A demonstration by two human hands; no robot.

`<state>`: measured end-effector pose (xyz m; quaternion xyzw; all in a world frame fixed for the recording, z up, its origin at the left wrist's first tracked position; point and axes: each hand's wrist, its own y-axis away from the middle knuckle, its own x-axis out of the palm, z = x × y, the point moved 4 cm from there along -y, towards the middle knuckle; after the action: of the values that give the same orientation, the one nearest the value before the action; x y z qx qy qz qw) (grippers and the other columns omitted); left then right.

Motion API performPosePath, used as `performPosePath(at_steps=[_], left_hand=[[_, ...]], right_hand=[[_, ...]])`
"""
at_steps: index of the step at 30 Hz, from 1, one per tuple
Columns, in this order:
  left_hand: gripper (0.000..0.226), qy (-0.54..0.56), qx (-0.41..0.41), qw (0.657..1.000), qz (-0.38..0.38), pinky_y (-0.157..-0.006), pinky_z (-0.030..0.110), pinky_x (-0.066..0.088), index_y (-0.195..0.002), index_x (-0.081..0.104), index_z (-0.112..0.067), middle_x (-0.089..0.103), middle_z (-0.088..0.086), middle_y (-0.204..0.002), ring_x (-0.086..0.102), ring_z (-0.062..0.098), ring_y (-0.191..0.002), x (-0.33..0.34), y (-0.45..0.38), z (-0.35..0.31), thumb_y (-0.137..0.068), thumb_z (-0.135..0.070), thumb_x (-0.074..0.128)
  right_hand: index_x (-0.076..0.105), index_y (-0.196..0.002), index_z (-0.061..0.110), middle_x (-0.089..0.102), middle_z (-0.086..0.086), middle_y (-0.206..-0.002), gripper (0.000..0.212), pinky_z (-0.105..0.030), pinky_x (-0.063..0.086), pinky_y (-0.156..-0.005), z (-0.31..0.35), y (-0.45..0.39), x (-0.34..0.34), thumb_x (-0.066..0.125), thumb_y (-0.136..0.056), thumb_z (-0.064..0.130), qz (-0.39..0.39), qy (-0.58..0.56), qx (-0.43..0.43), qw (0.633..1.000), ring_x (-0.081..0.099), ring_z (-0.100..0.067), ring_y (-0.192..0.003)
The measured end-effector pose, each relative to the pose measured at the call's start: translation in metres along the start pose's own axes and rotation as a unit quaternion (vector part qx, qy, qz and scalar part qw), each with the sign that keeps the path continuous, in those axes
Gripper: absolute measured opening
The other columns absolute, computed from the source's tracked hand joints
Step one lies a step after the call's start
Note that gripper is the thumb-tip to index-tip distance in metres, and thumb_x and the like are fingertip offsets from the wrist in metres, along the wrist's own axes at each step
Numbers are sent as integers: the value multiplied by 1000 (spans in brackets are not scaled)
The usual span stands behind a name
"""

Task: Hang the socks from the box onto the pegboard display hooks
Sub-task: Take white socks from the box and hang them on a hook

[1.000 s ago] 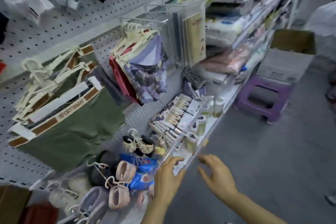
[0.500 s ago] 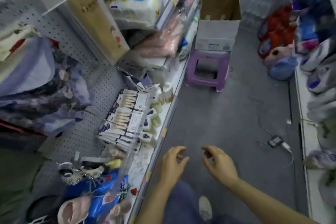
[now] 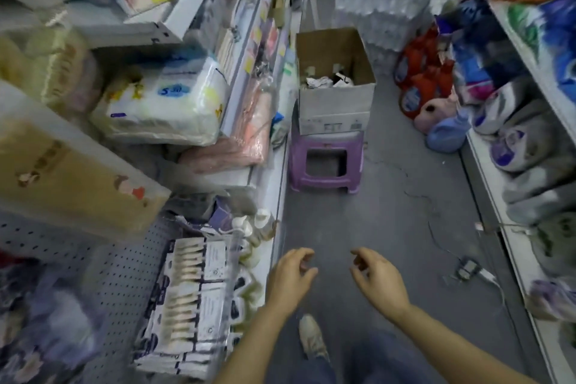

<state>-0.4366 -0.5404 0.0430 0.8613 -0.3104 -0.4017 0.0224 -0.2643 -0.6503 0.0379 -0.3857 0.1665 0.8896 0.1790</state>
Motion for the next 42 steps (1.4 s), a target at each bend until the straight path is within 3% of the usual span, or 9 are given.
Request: performPosePath(at_steps=[7,11,15,19,30,36,40,42], left_hand=[[31,1,26,1000,17,-72,1,39,-117,66,-26,60,-15,-102,60,0,-85,-18,-125,-44,-86,-23,72],[31,1,46,999,3,-70,-3,35,-116,67,-26,64,-14,-106,59,-1,-85,-17,-200,-77,-86,-22,71],[30,4,54,998,-13,-73,2,40,-117,67,-28,65,-15,-106,62,-1,-88,-21,-273,-119,-87,-22,70],[27,31,49,998,-37,-82,22,53,-114,68,-27,67,-13,-102,63,0,-87,-31,-342,-159,-88,-20,69],[23,16,48,994,-94,-82,35,55,-108,71,-16,71,-1,-101,66,16,-87,-79,-529,-192,-86,-13,71],[20,-36,-14,999,-11,-79,23,48,-111,71,-24,71,-3,-103,64,14,-92,-59,-650,-174,-92,-21,65],[7,-83,-46,991,90,-75,30,50,-96,66,-26,72,2,-94,66,22,-86,-6,-716,-141,-93,-29,61],[11,-122,-39,982,138,-73,34,52,-105,61,-24,69,5,-96,66,27,-87,27,-737,-128,-95,-26,56]], right_hand=[[66,-115,19,63,13,-91,28,-17,47,-69,3,-104,-37,69,-88,22,-62,-42,52,996,59,-3,-78],[65,-116,18,64,10,-93,28,-21,48,-71,-5,-180,-68,68,-88,22,-85,-36,48,995,59,-4,-79],[65,-117,21,66,9,-96,29,-25,52,-72,-8,-251,-108,67,-88,24,-87,-25,26,996,62,-7,-82],[67,-115,19,68,6,-98,29,-30,53,-75,-11,-324,-142,68,-86,21,-75,6,6,997,65,-15,-88],[64,-119,20,67,6,-104,30,-34,53,-81,4,-506,-176,63,-90,22,-66,3,-6,998,63,-15,-96],[62,-124,19,66,2,-117,35,-34,49,-87,0,-597,-157,61,-89,17,-14,26,40,999,61,-20,-107],[60,-123,18,62,-1,-118,33,-33,46,-91,-16,-641,-128,57,-90,18,38,49,97,993,58,-22,-111],[60,-121,18,62,-2,-118,31,-35,47,-92,-27,-651,-114,54,-90,19,66,67,127,987,57,-23,-113]])
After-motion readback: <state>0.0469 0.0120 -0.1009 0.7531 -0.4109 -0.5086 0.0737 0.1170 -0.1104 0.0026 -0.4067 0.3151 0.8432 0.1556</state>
